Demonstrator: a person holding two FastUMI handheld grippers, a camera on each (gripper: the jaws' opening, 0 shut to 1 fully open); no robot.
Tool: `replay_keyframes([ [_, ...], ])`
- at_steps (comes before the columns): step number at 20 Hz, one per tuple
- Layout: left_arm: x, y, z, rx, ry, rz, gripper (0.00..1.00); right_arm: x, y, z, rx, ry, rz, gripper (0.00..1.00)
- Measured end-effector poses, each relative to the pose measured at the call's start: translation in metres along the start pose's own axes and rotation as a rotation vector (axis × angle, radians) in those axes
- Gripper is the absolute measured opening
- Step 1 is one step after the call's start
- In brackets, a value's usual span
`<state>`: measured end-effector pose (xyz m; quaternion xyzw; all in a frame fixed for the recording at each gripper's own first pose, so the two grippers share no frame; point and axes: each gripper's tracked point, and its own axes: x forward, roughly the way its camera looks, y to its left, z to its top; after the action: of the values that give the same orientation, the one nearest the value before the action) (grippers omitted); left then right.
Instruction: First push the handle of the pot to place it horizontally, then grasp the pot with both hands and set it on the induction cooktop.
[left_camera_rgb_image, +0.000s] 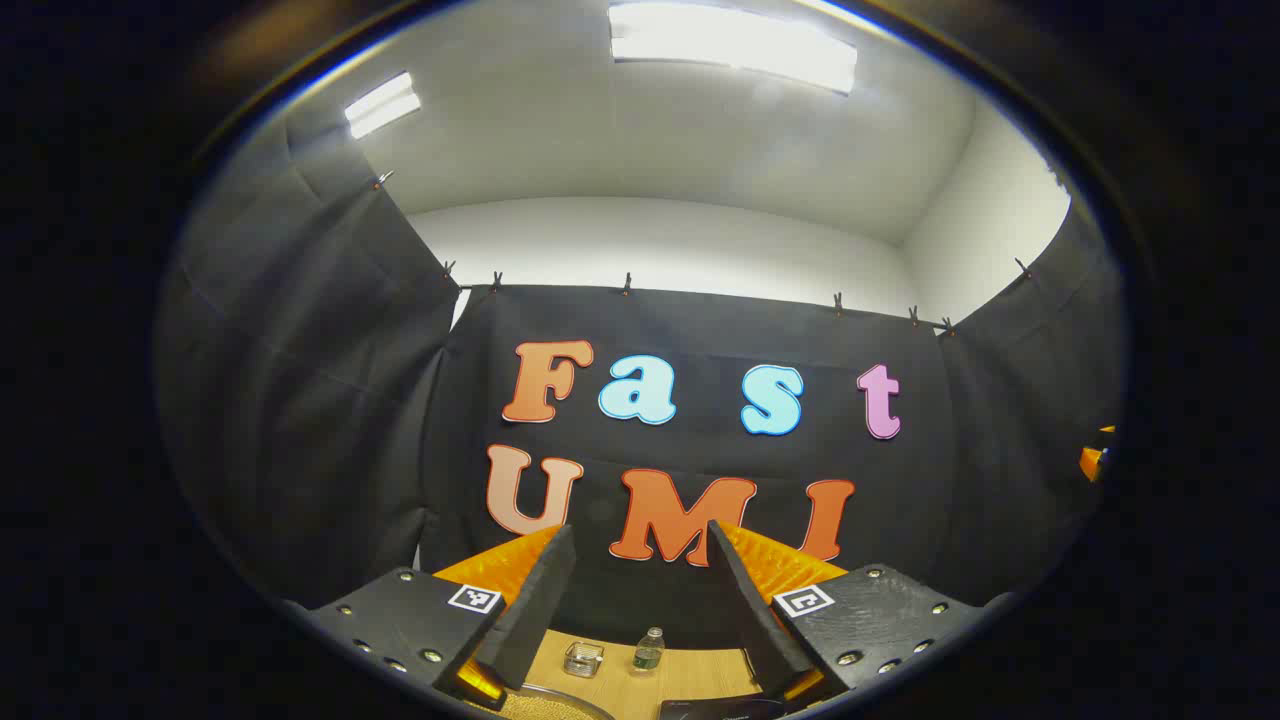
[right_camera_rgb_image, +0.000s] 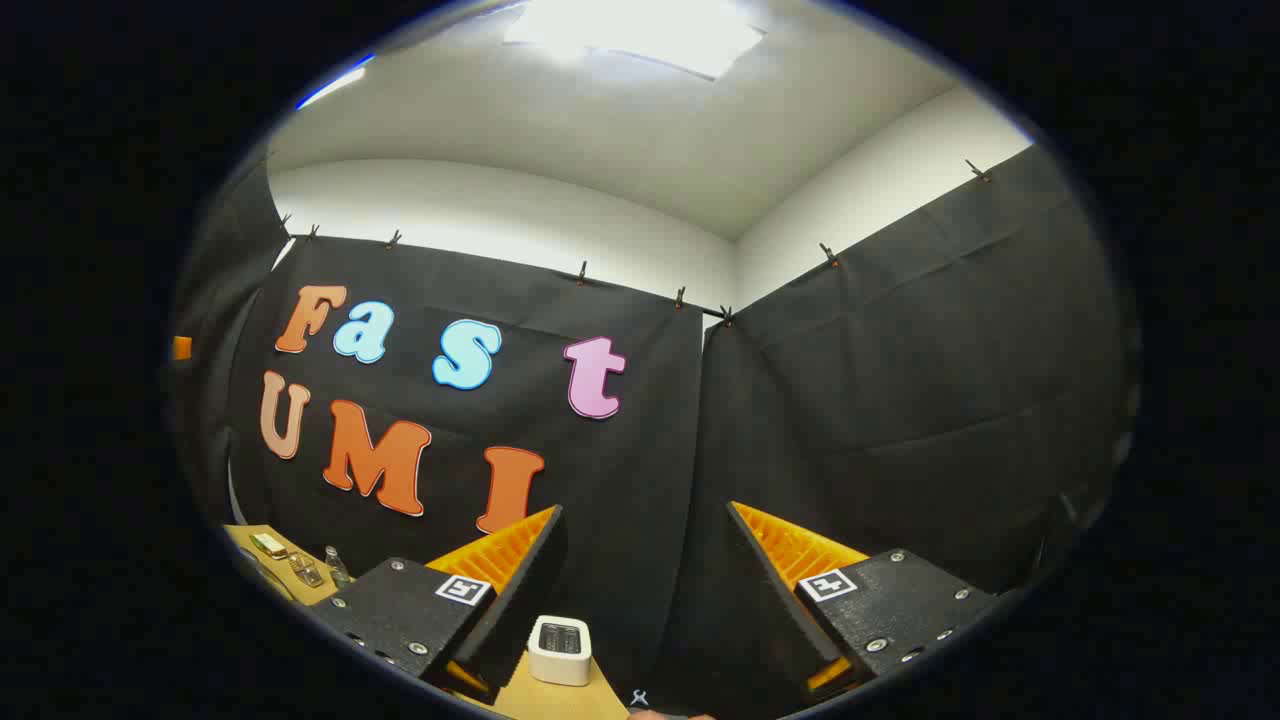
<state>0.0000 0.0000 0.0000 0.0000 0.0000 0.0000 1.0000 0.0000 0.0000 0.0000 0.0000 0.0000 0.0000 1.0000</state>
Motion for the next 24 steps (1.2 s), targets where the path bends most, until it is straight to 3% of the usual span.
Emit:
replay_keyframes([
  [7,0.01,-0.008,-0.01,0.014,0.013,-0.041,0.82,-0.006,-0.002,0.005,-0.024,0.007,-0.026,0.96],
  [24,0.061,0.008,-0.031,0.04,0.025,-0.159,0.82,-0.01,0.044,0.029,-0.063,0.018,-0.087,0.96],
])
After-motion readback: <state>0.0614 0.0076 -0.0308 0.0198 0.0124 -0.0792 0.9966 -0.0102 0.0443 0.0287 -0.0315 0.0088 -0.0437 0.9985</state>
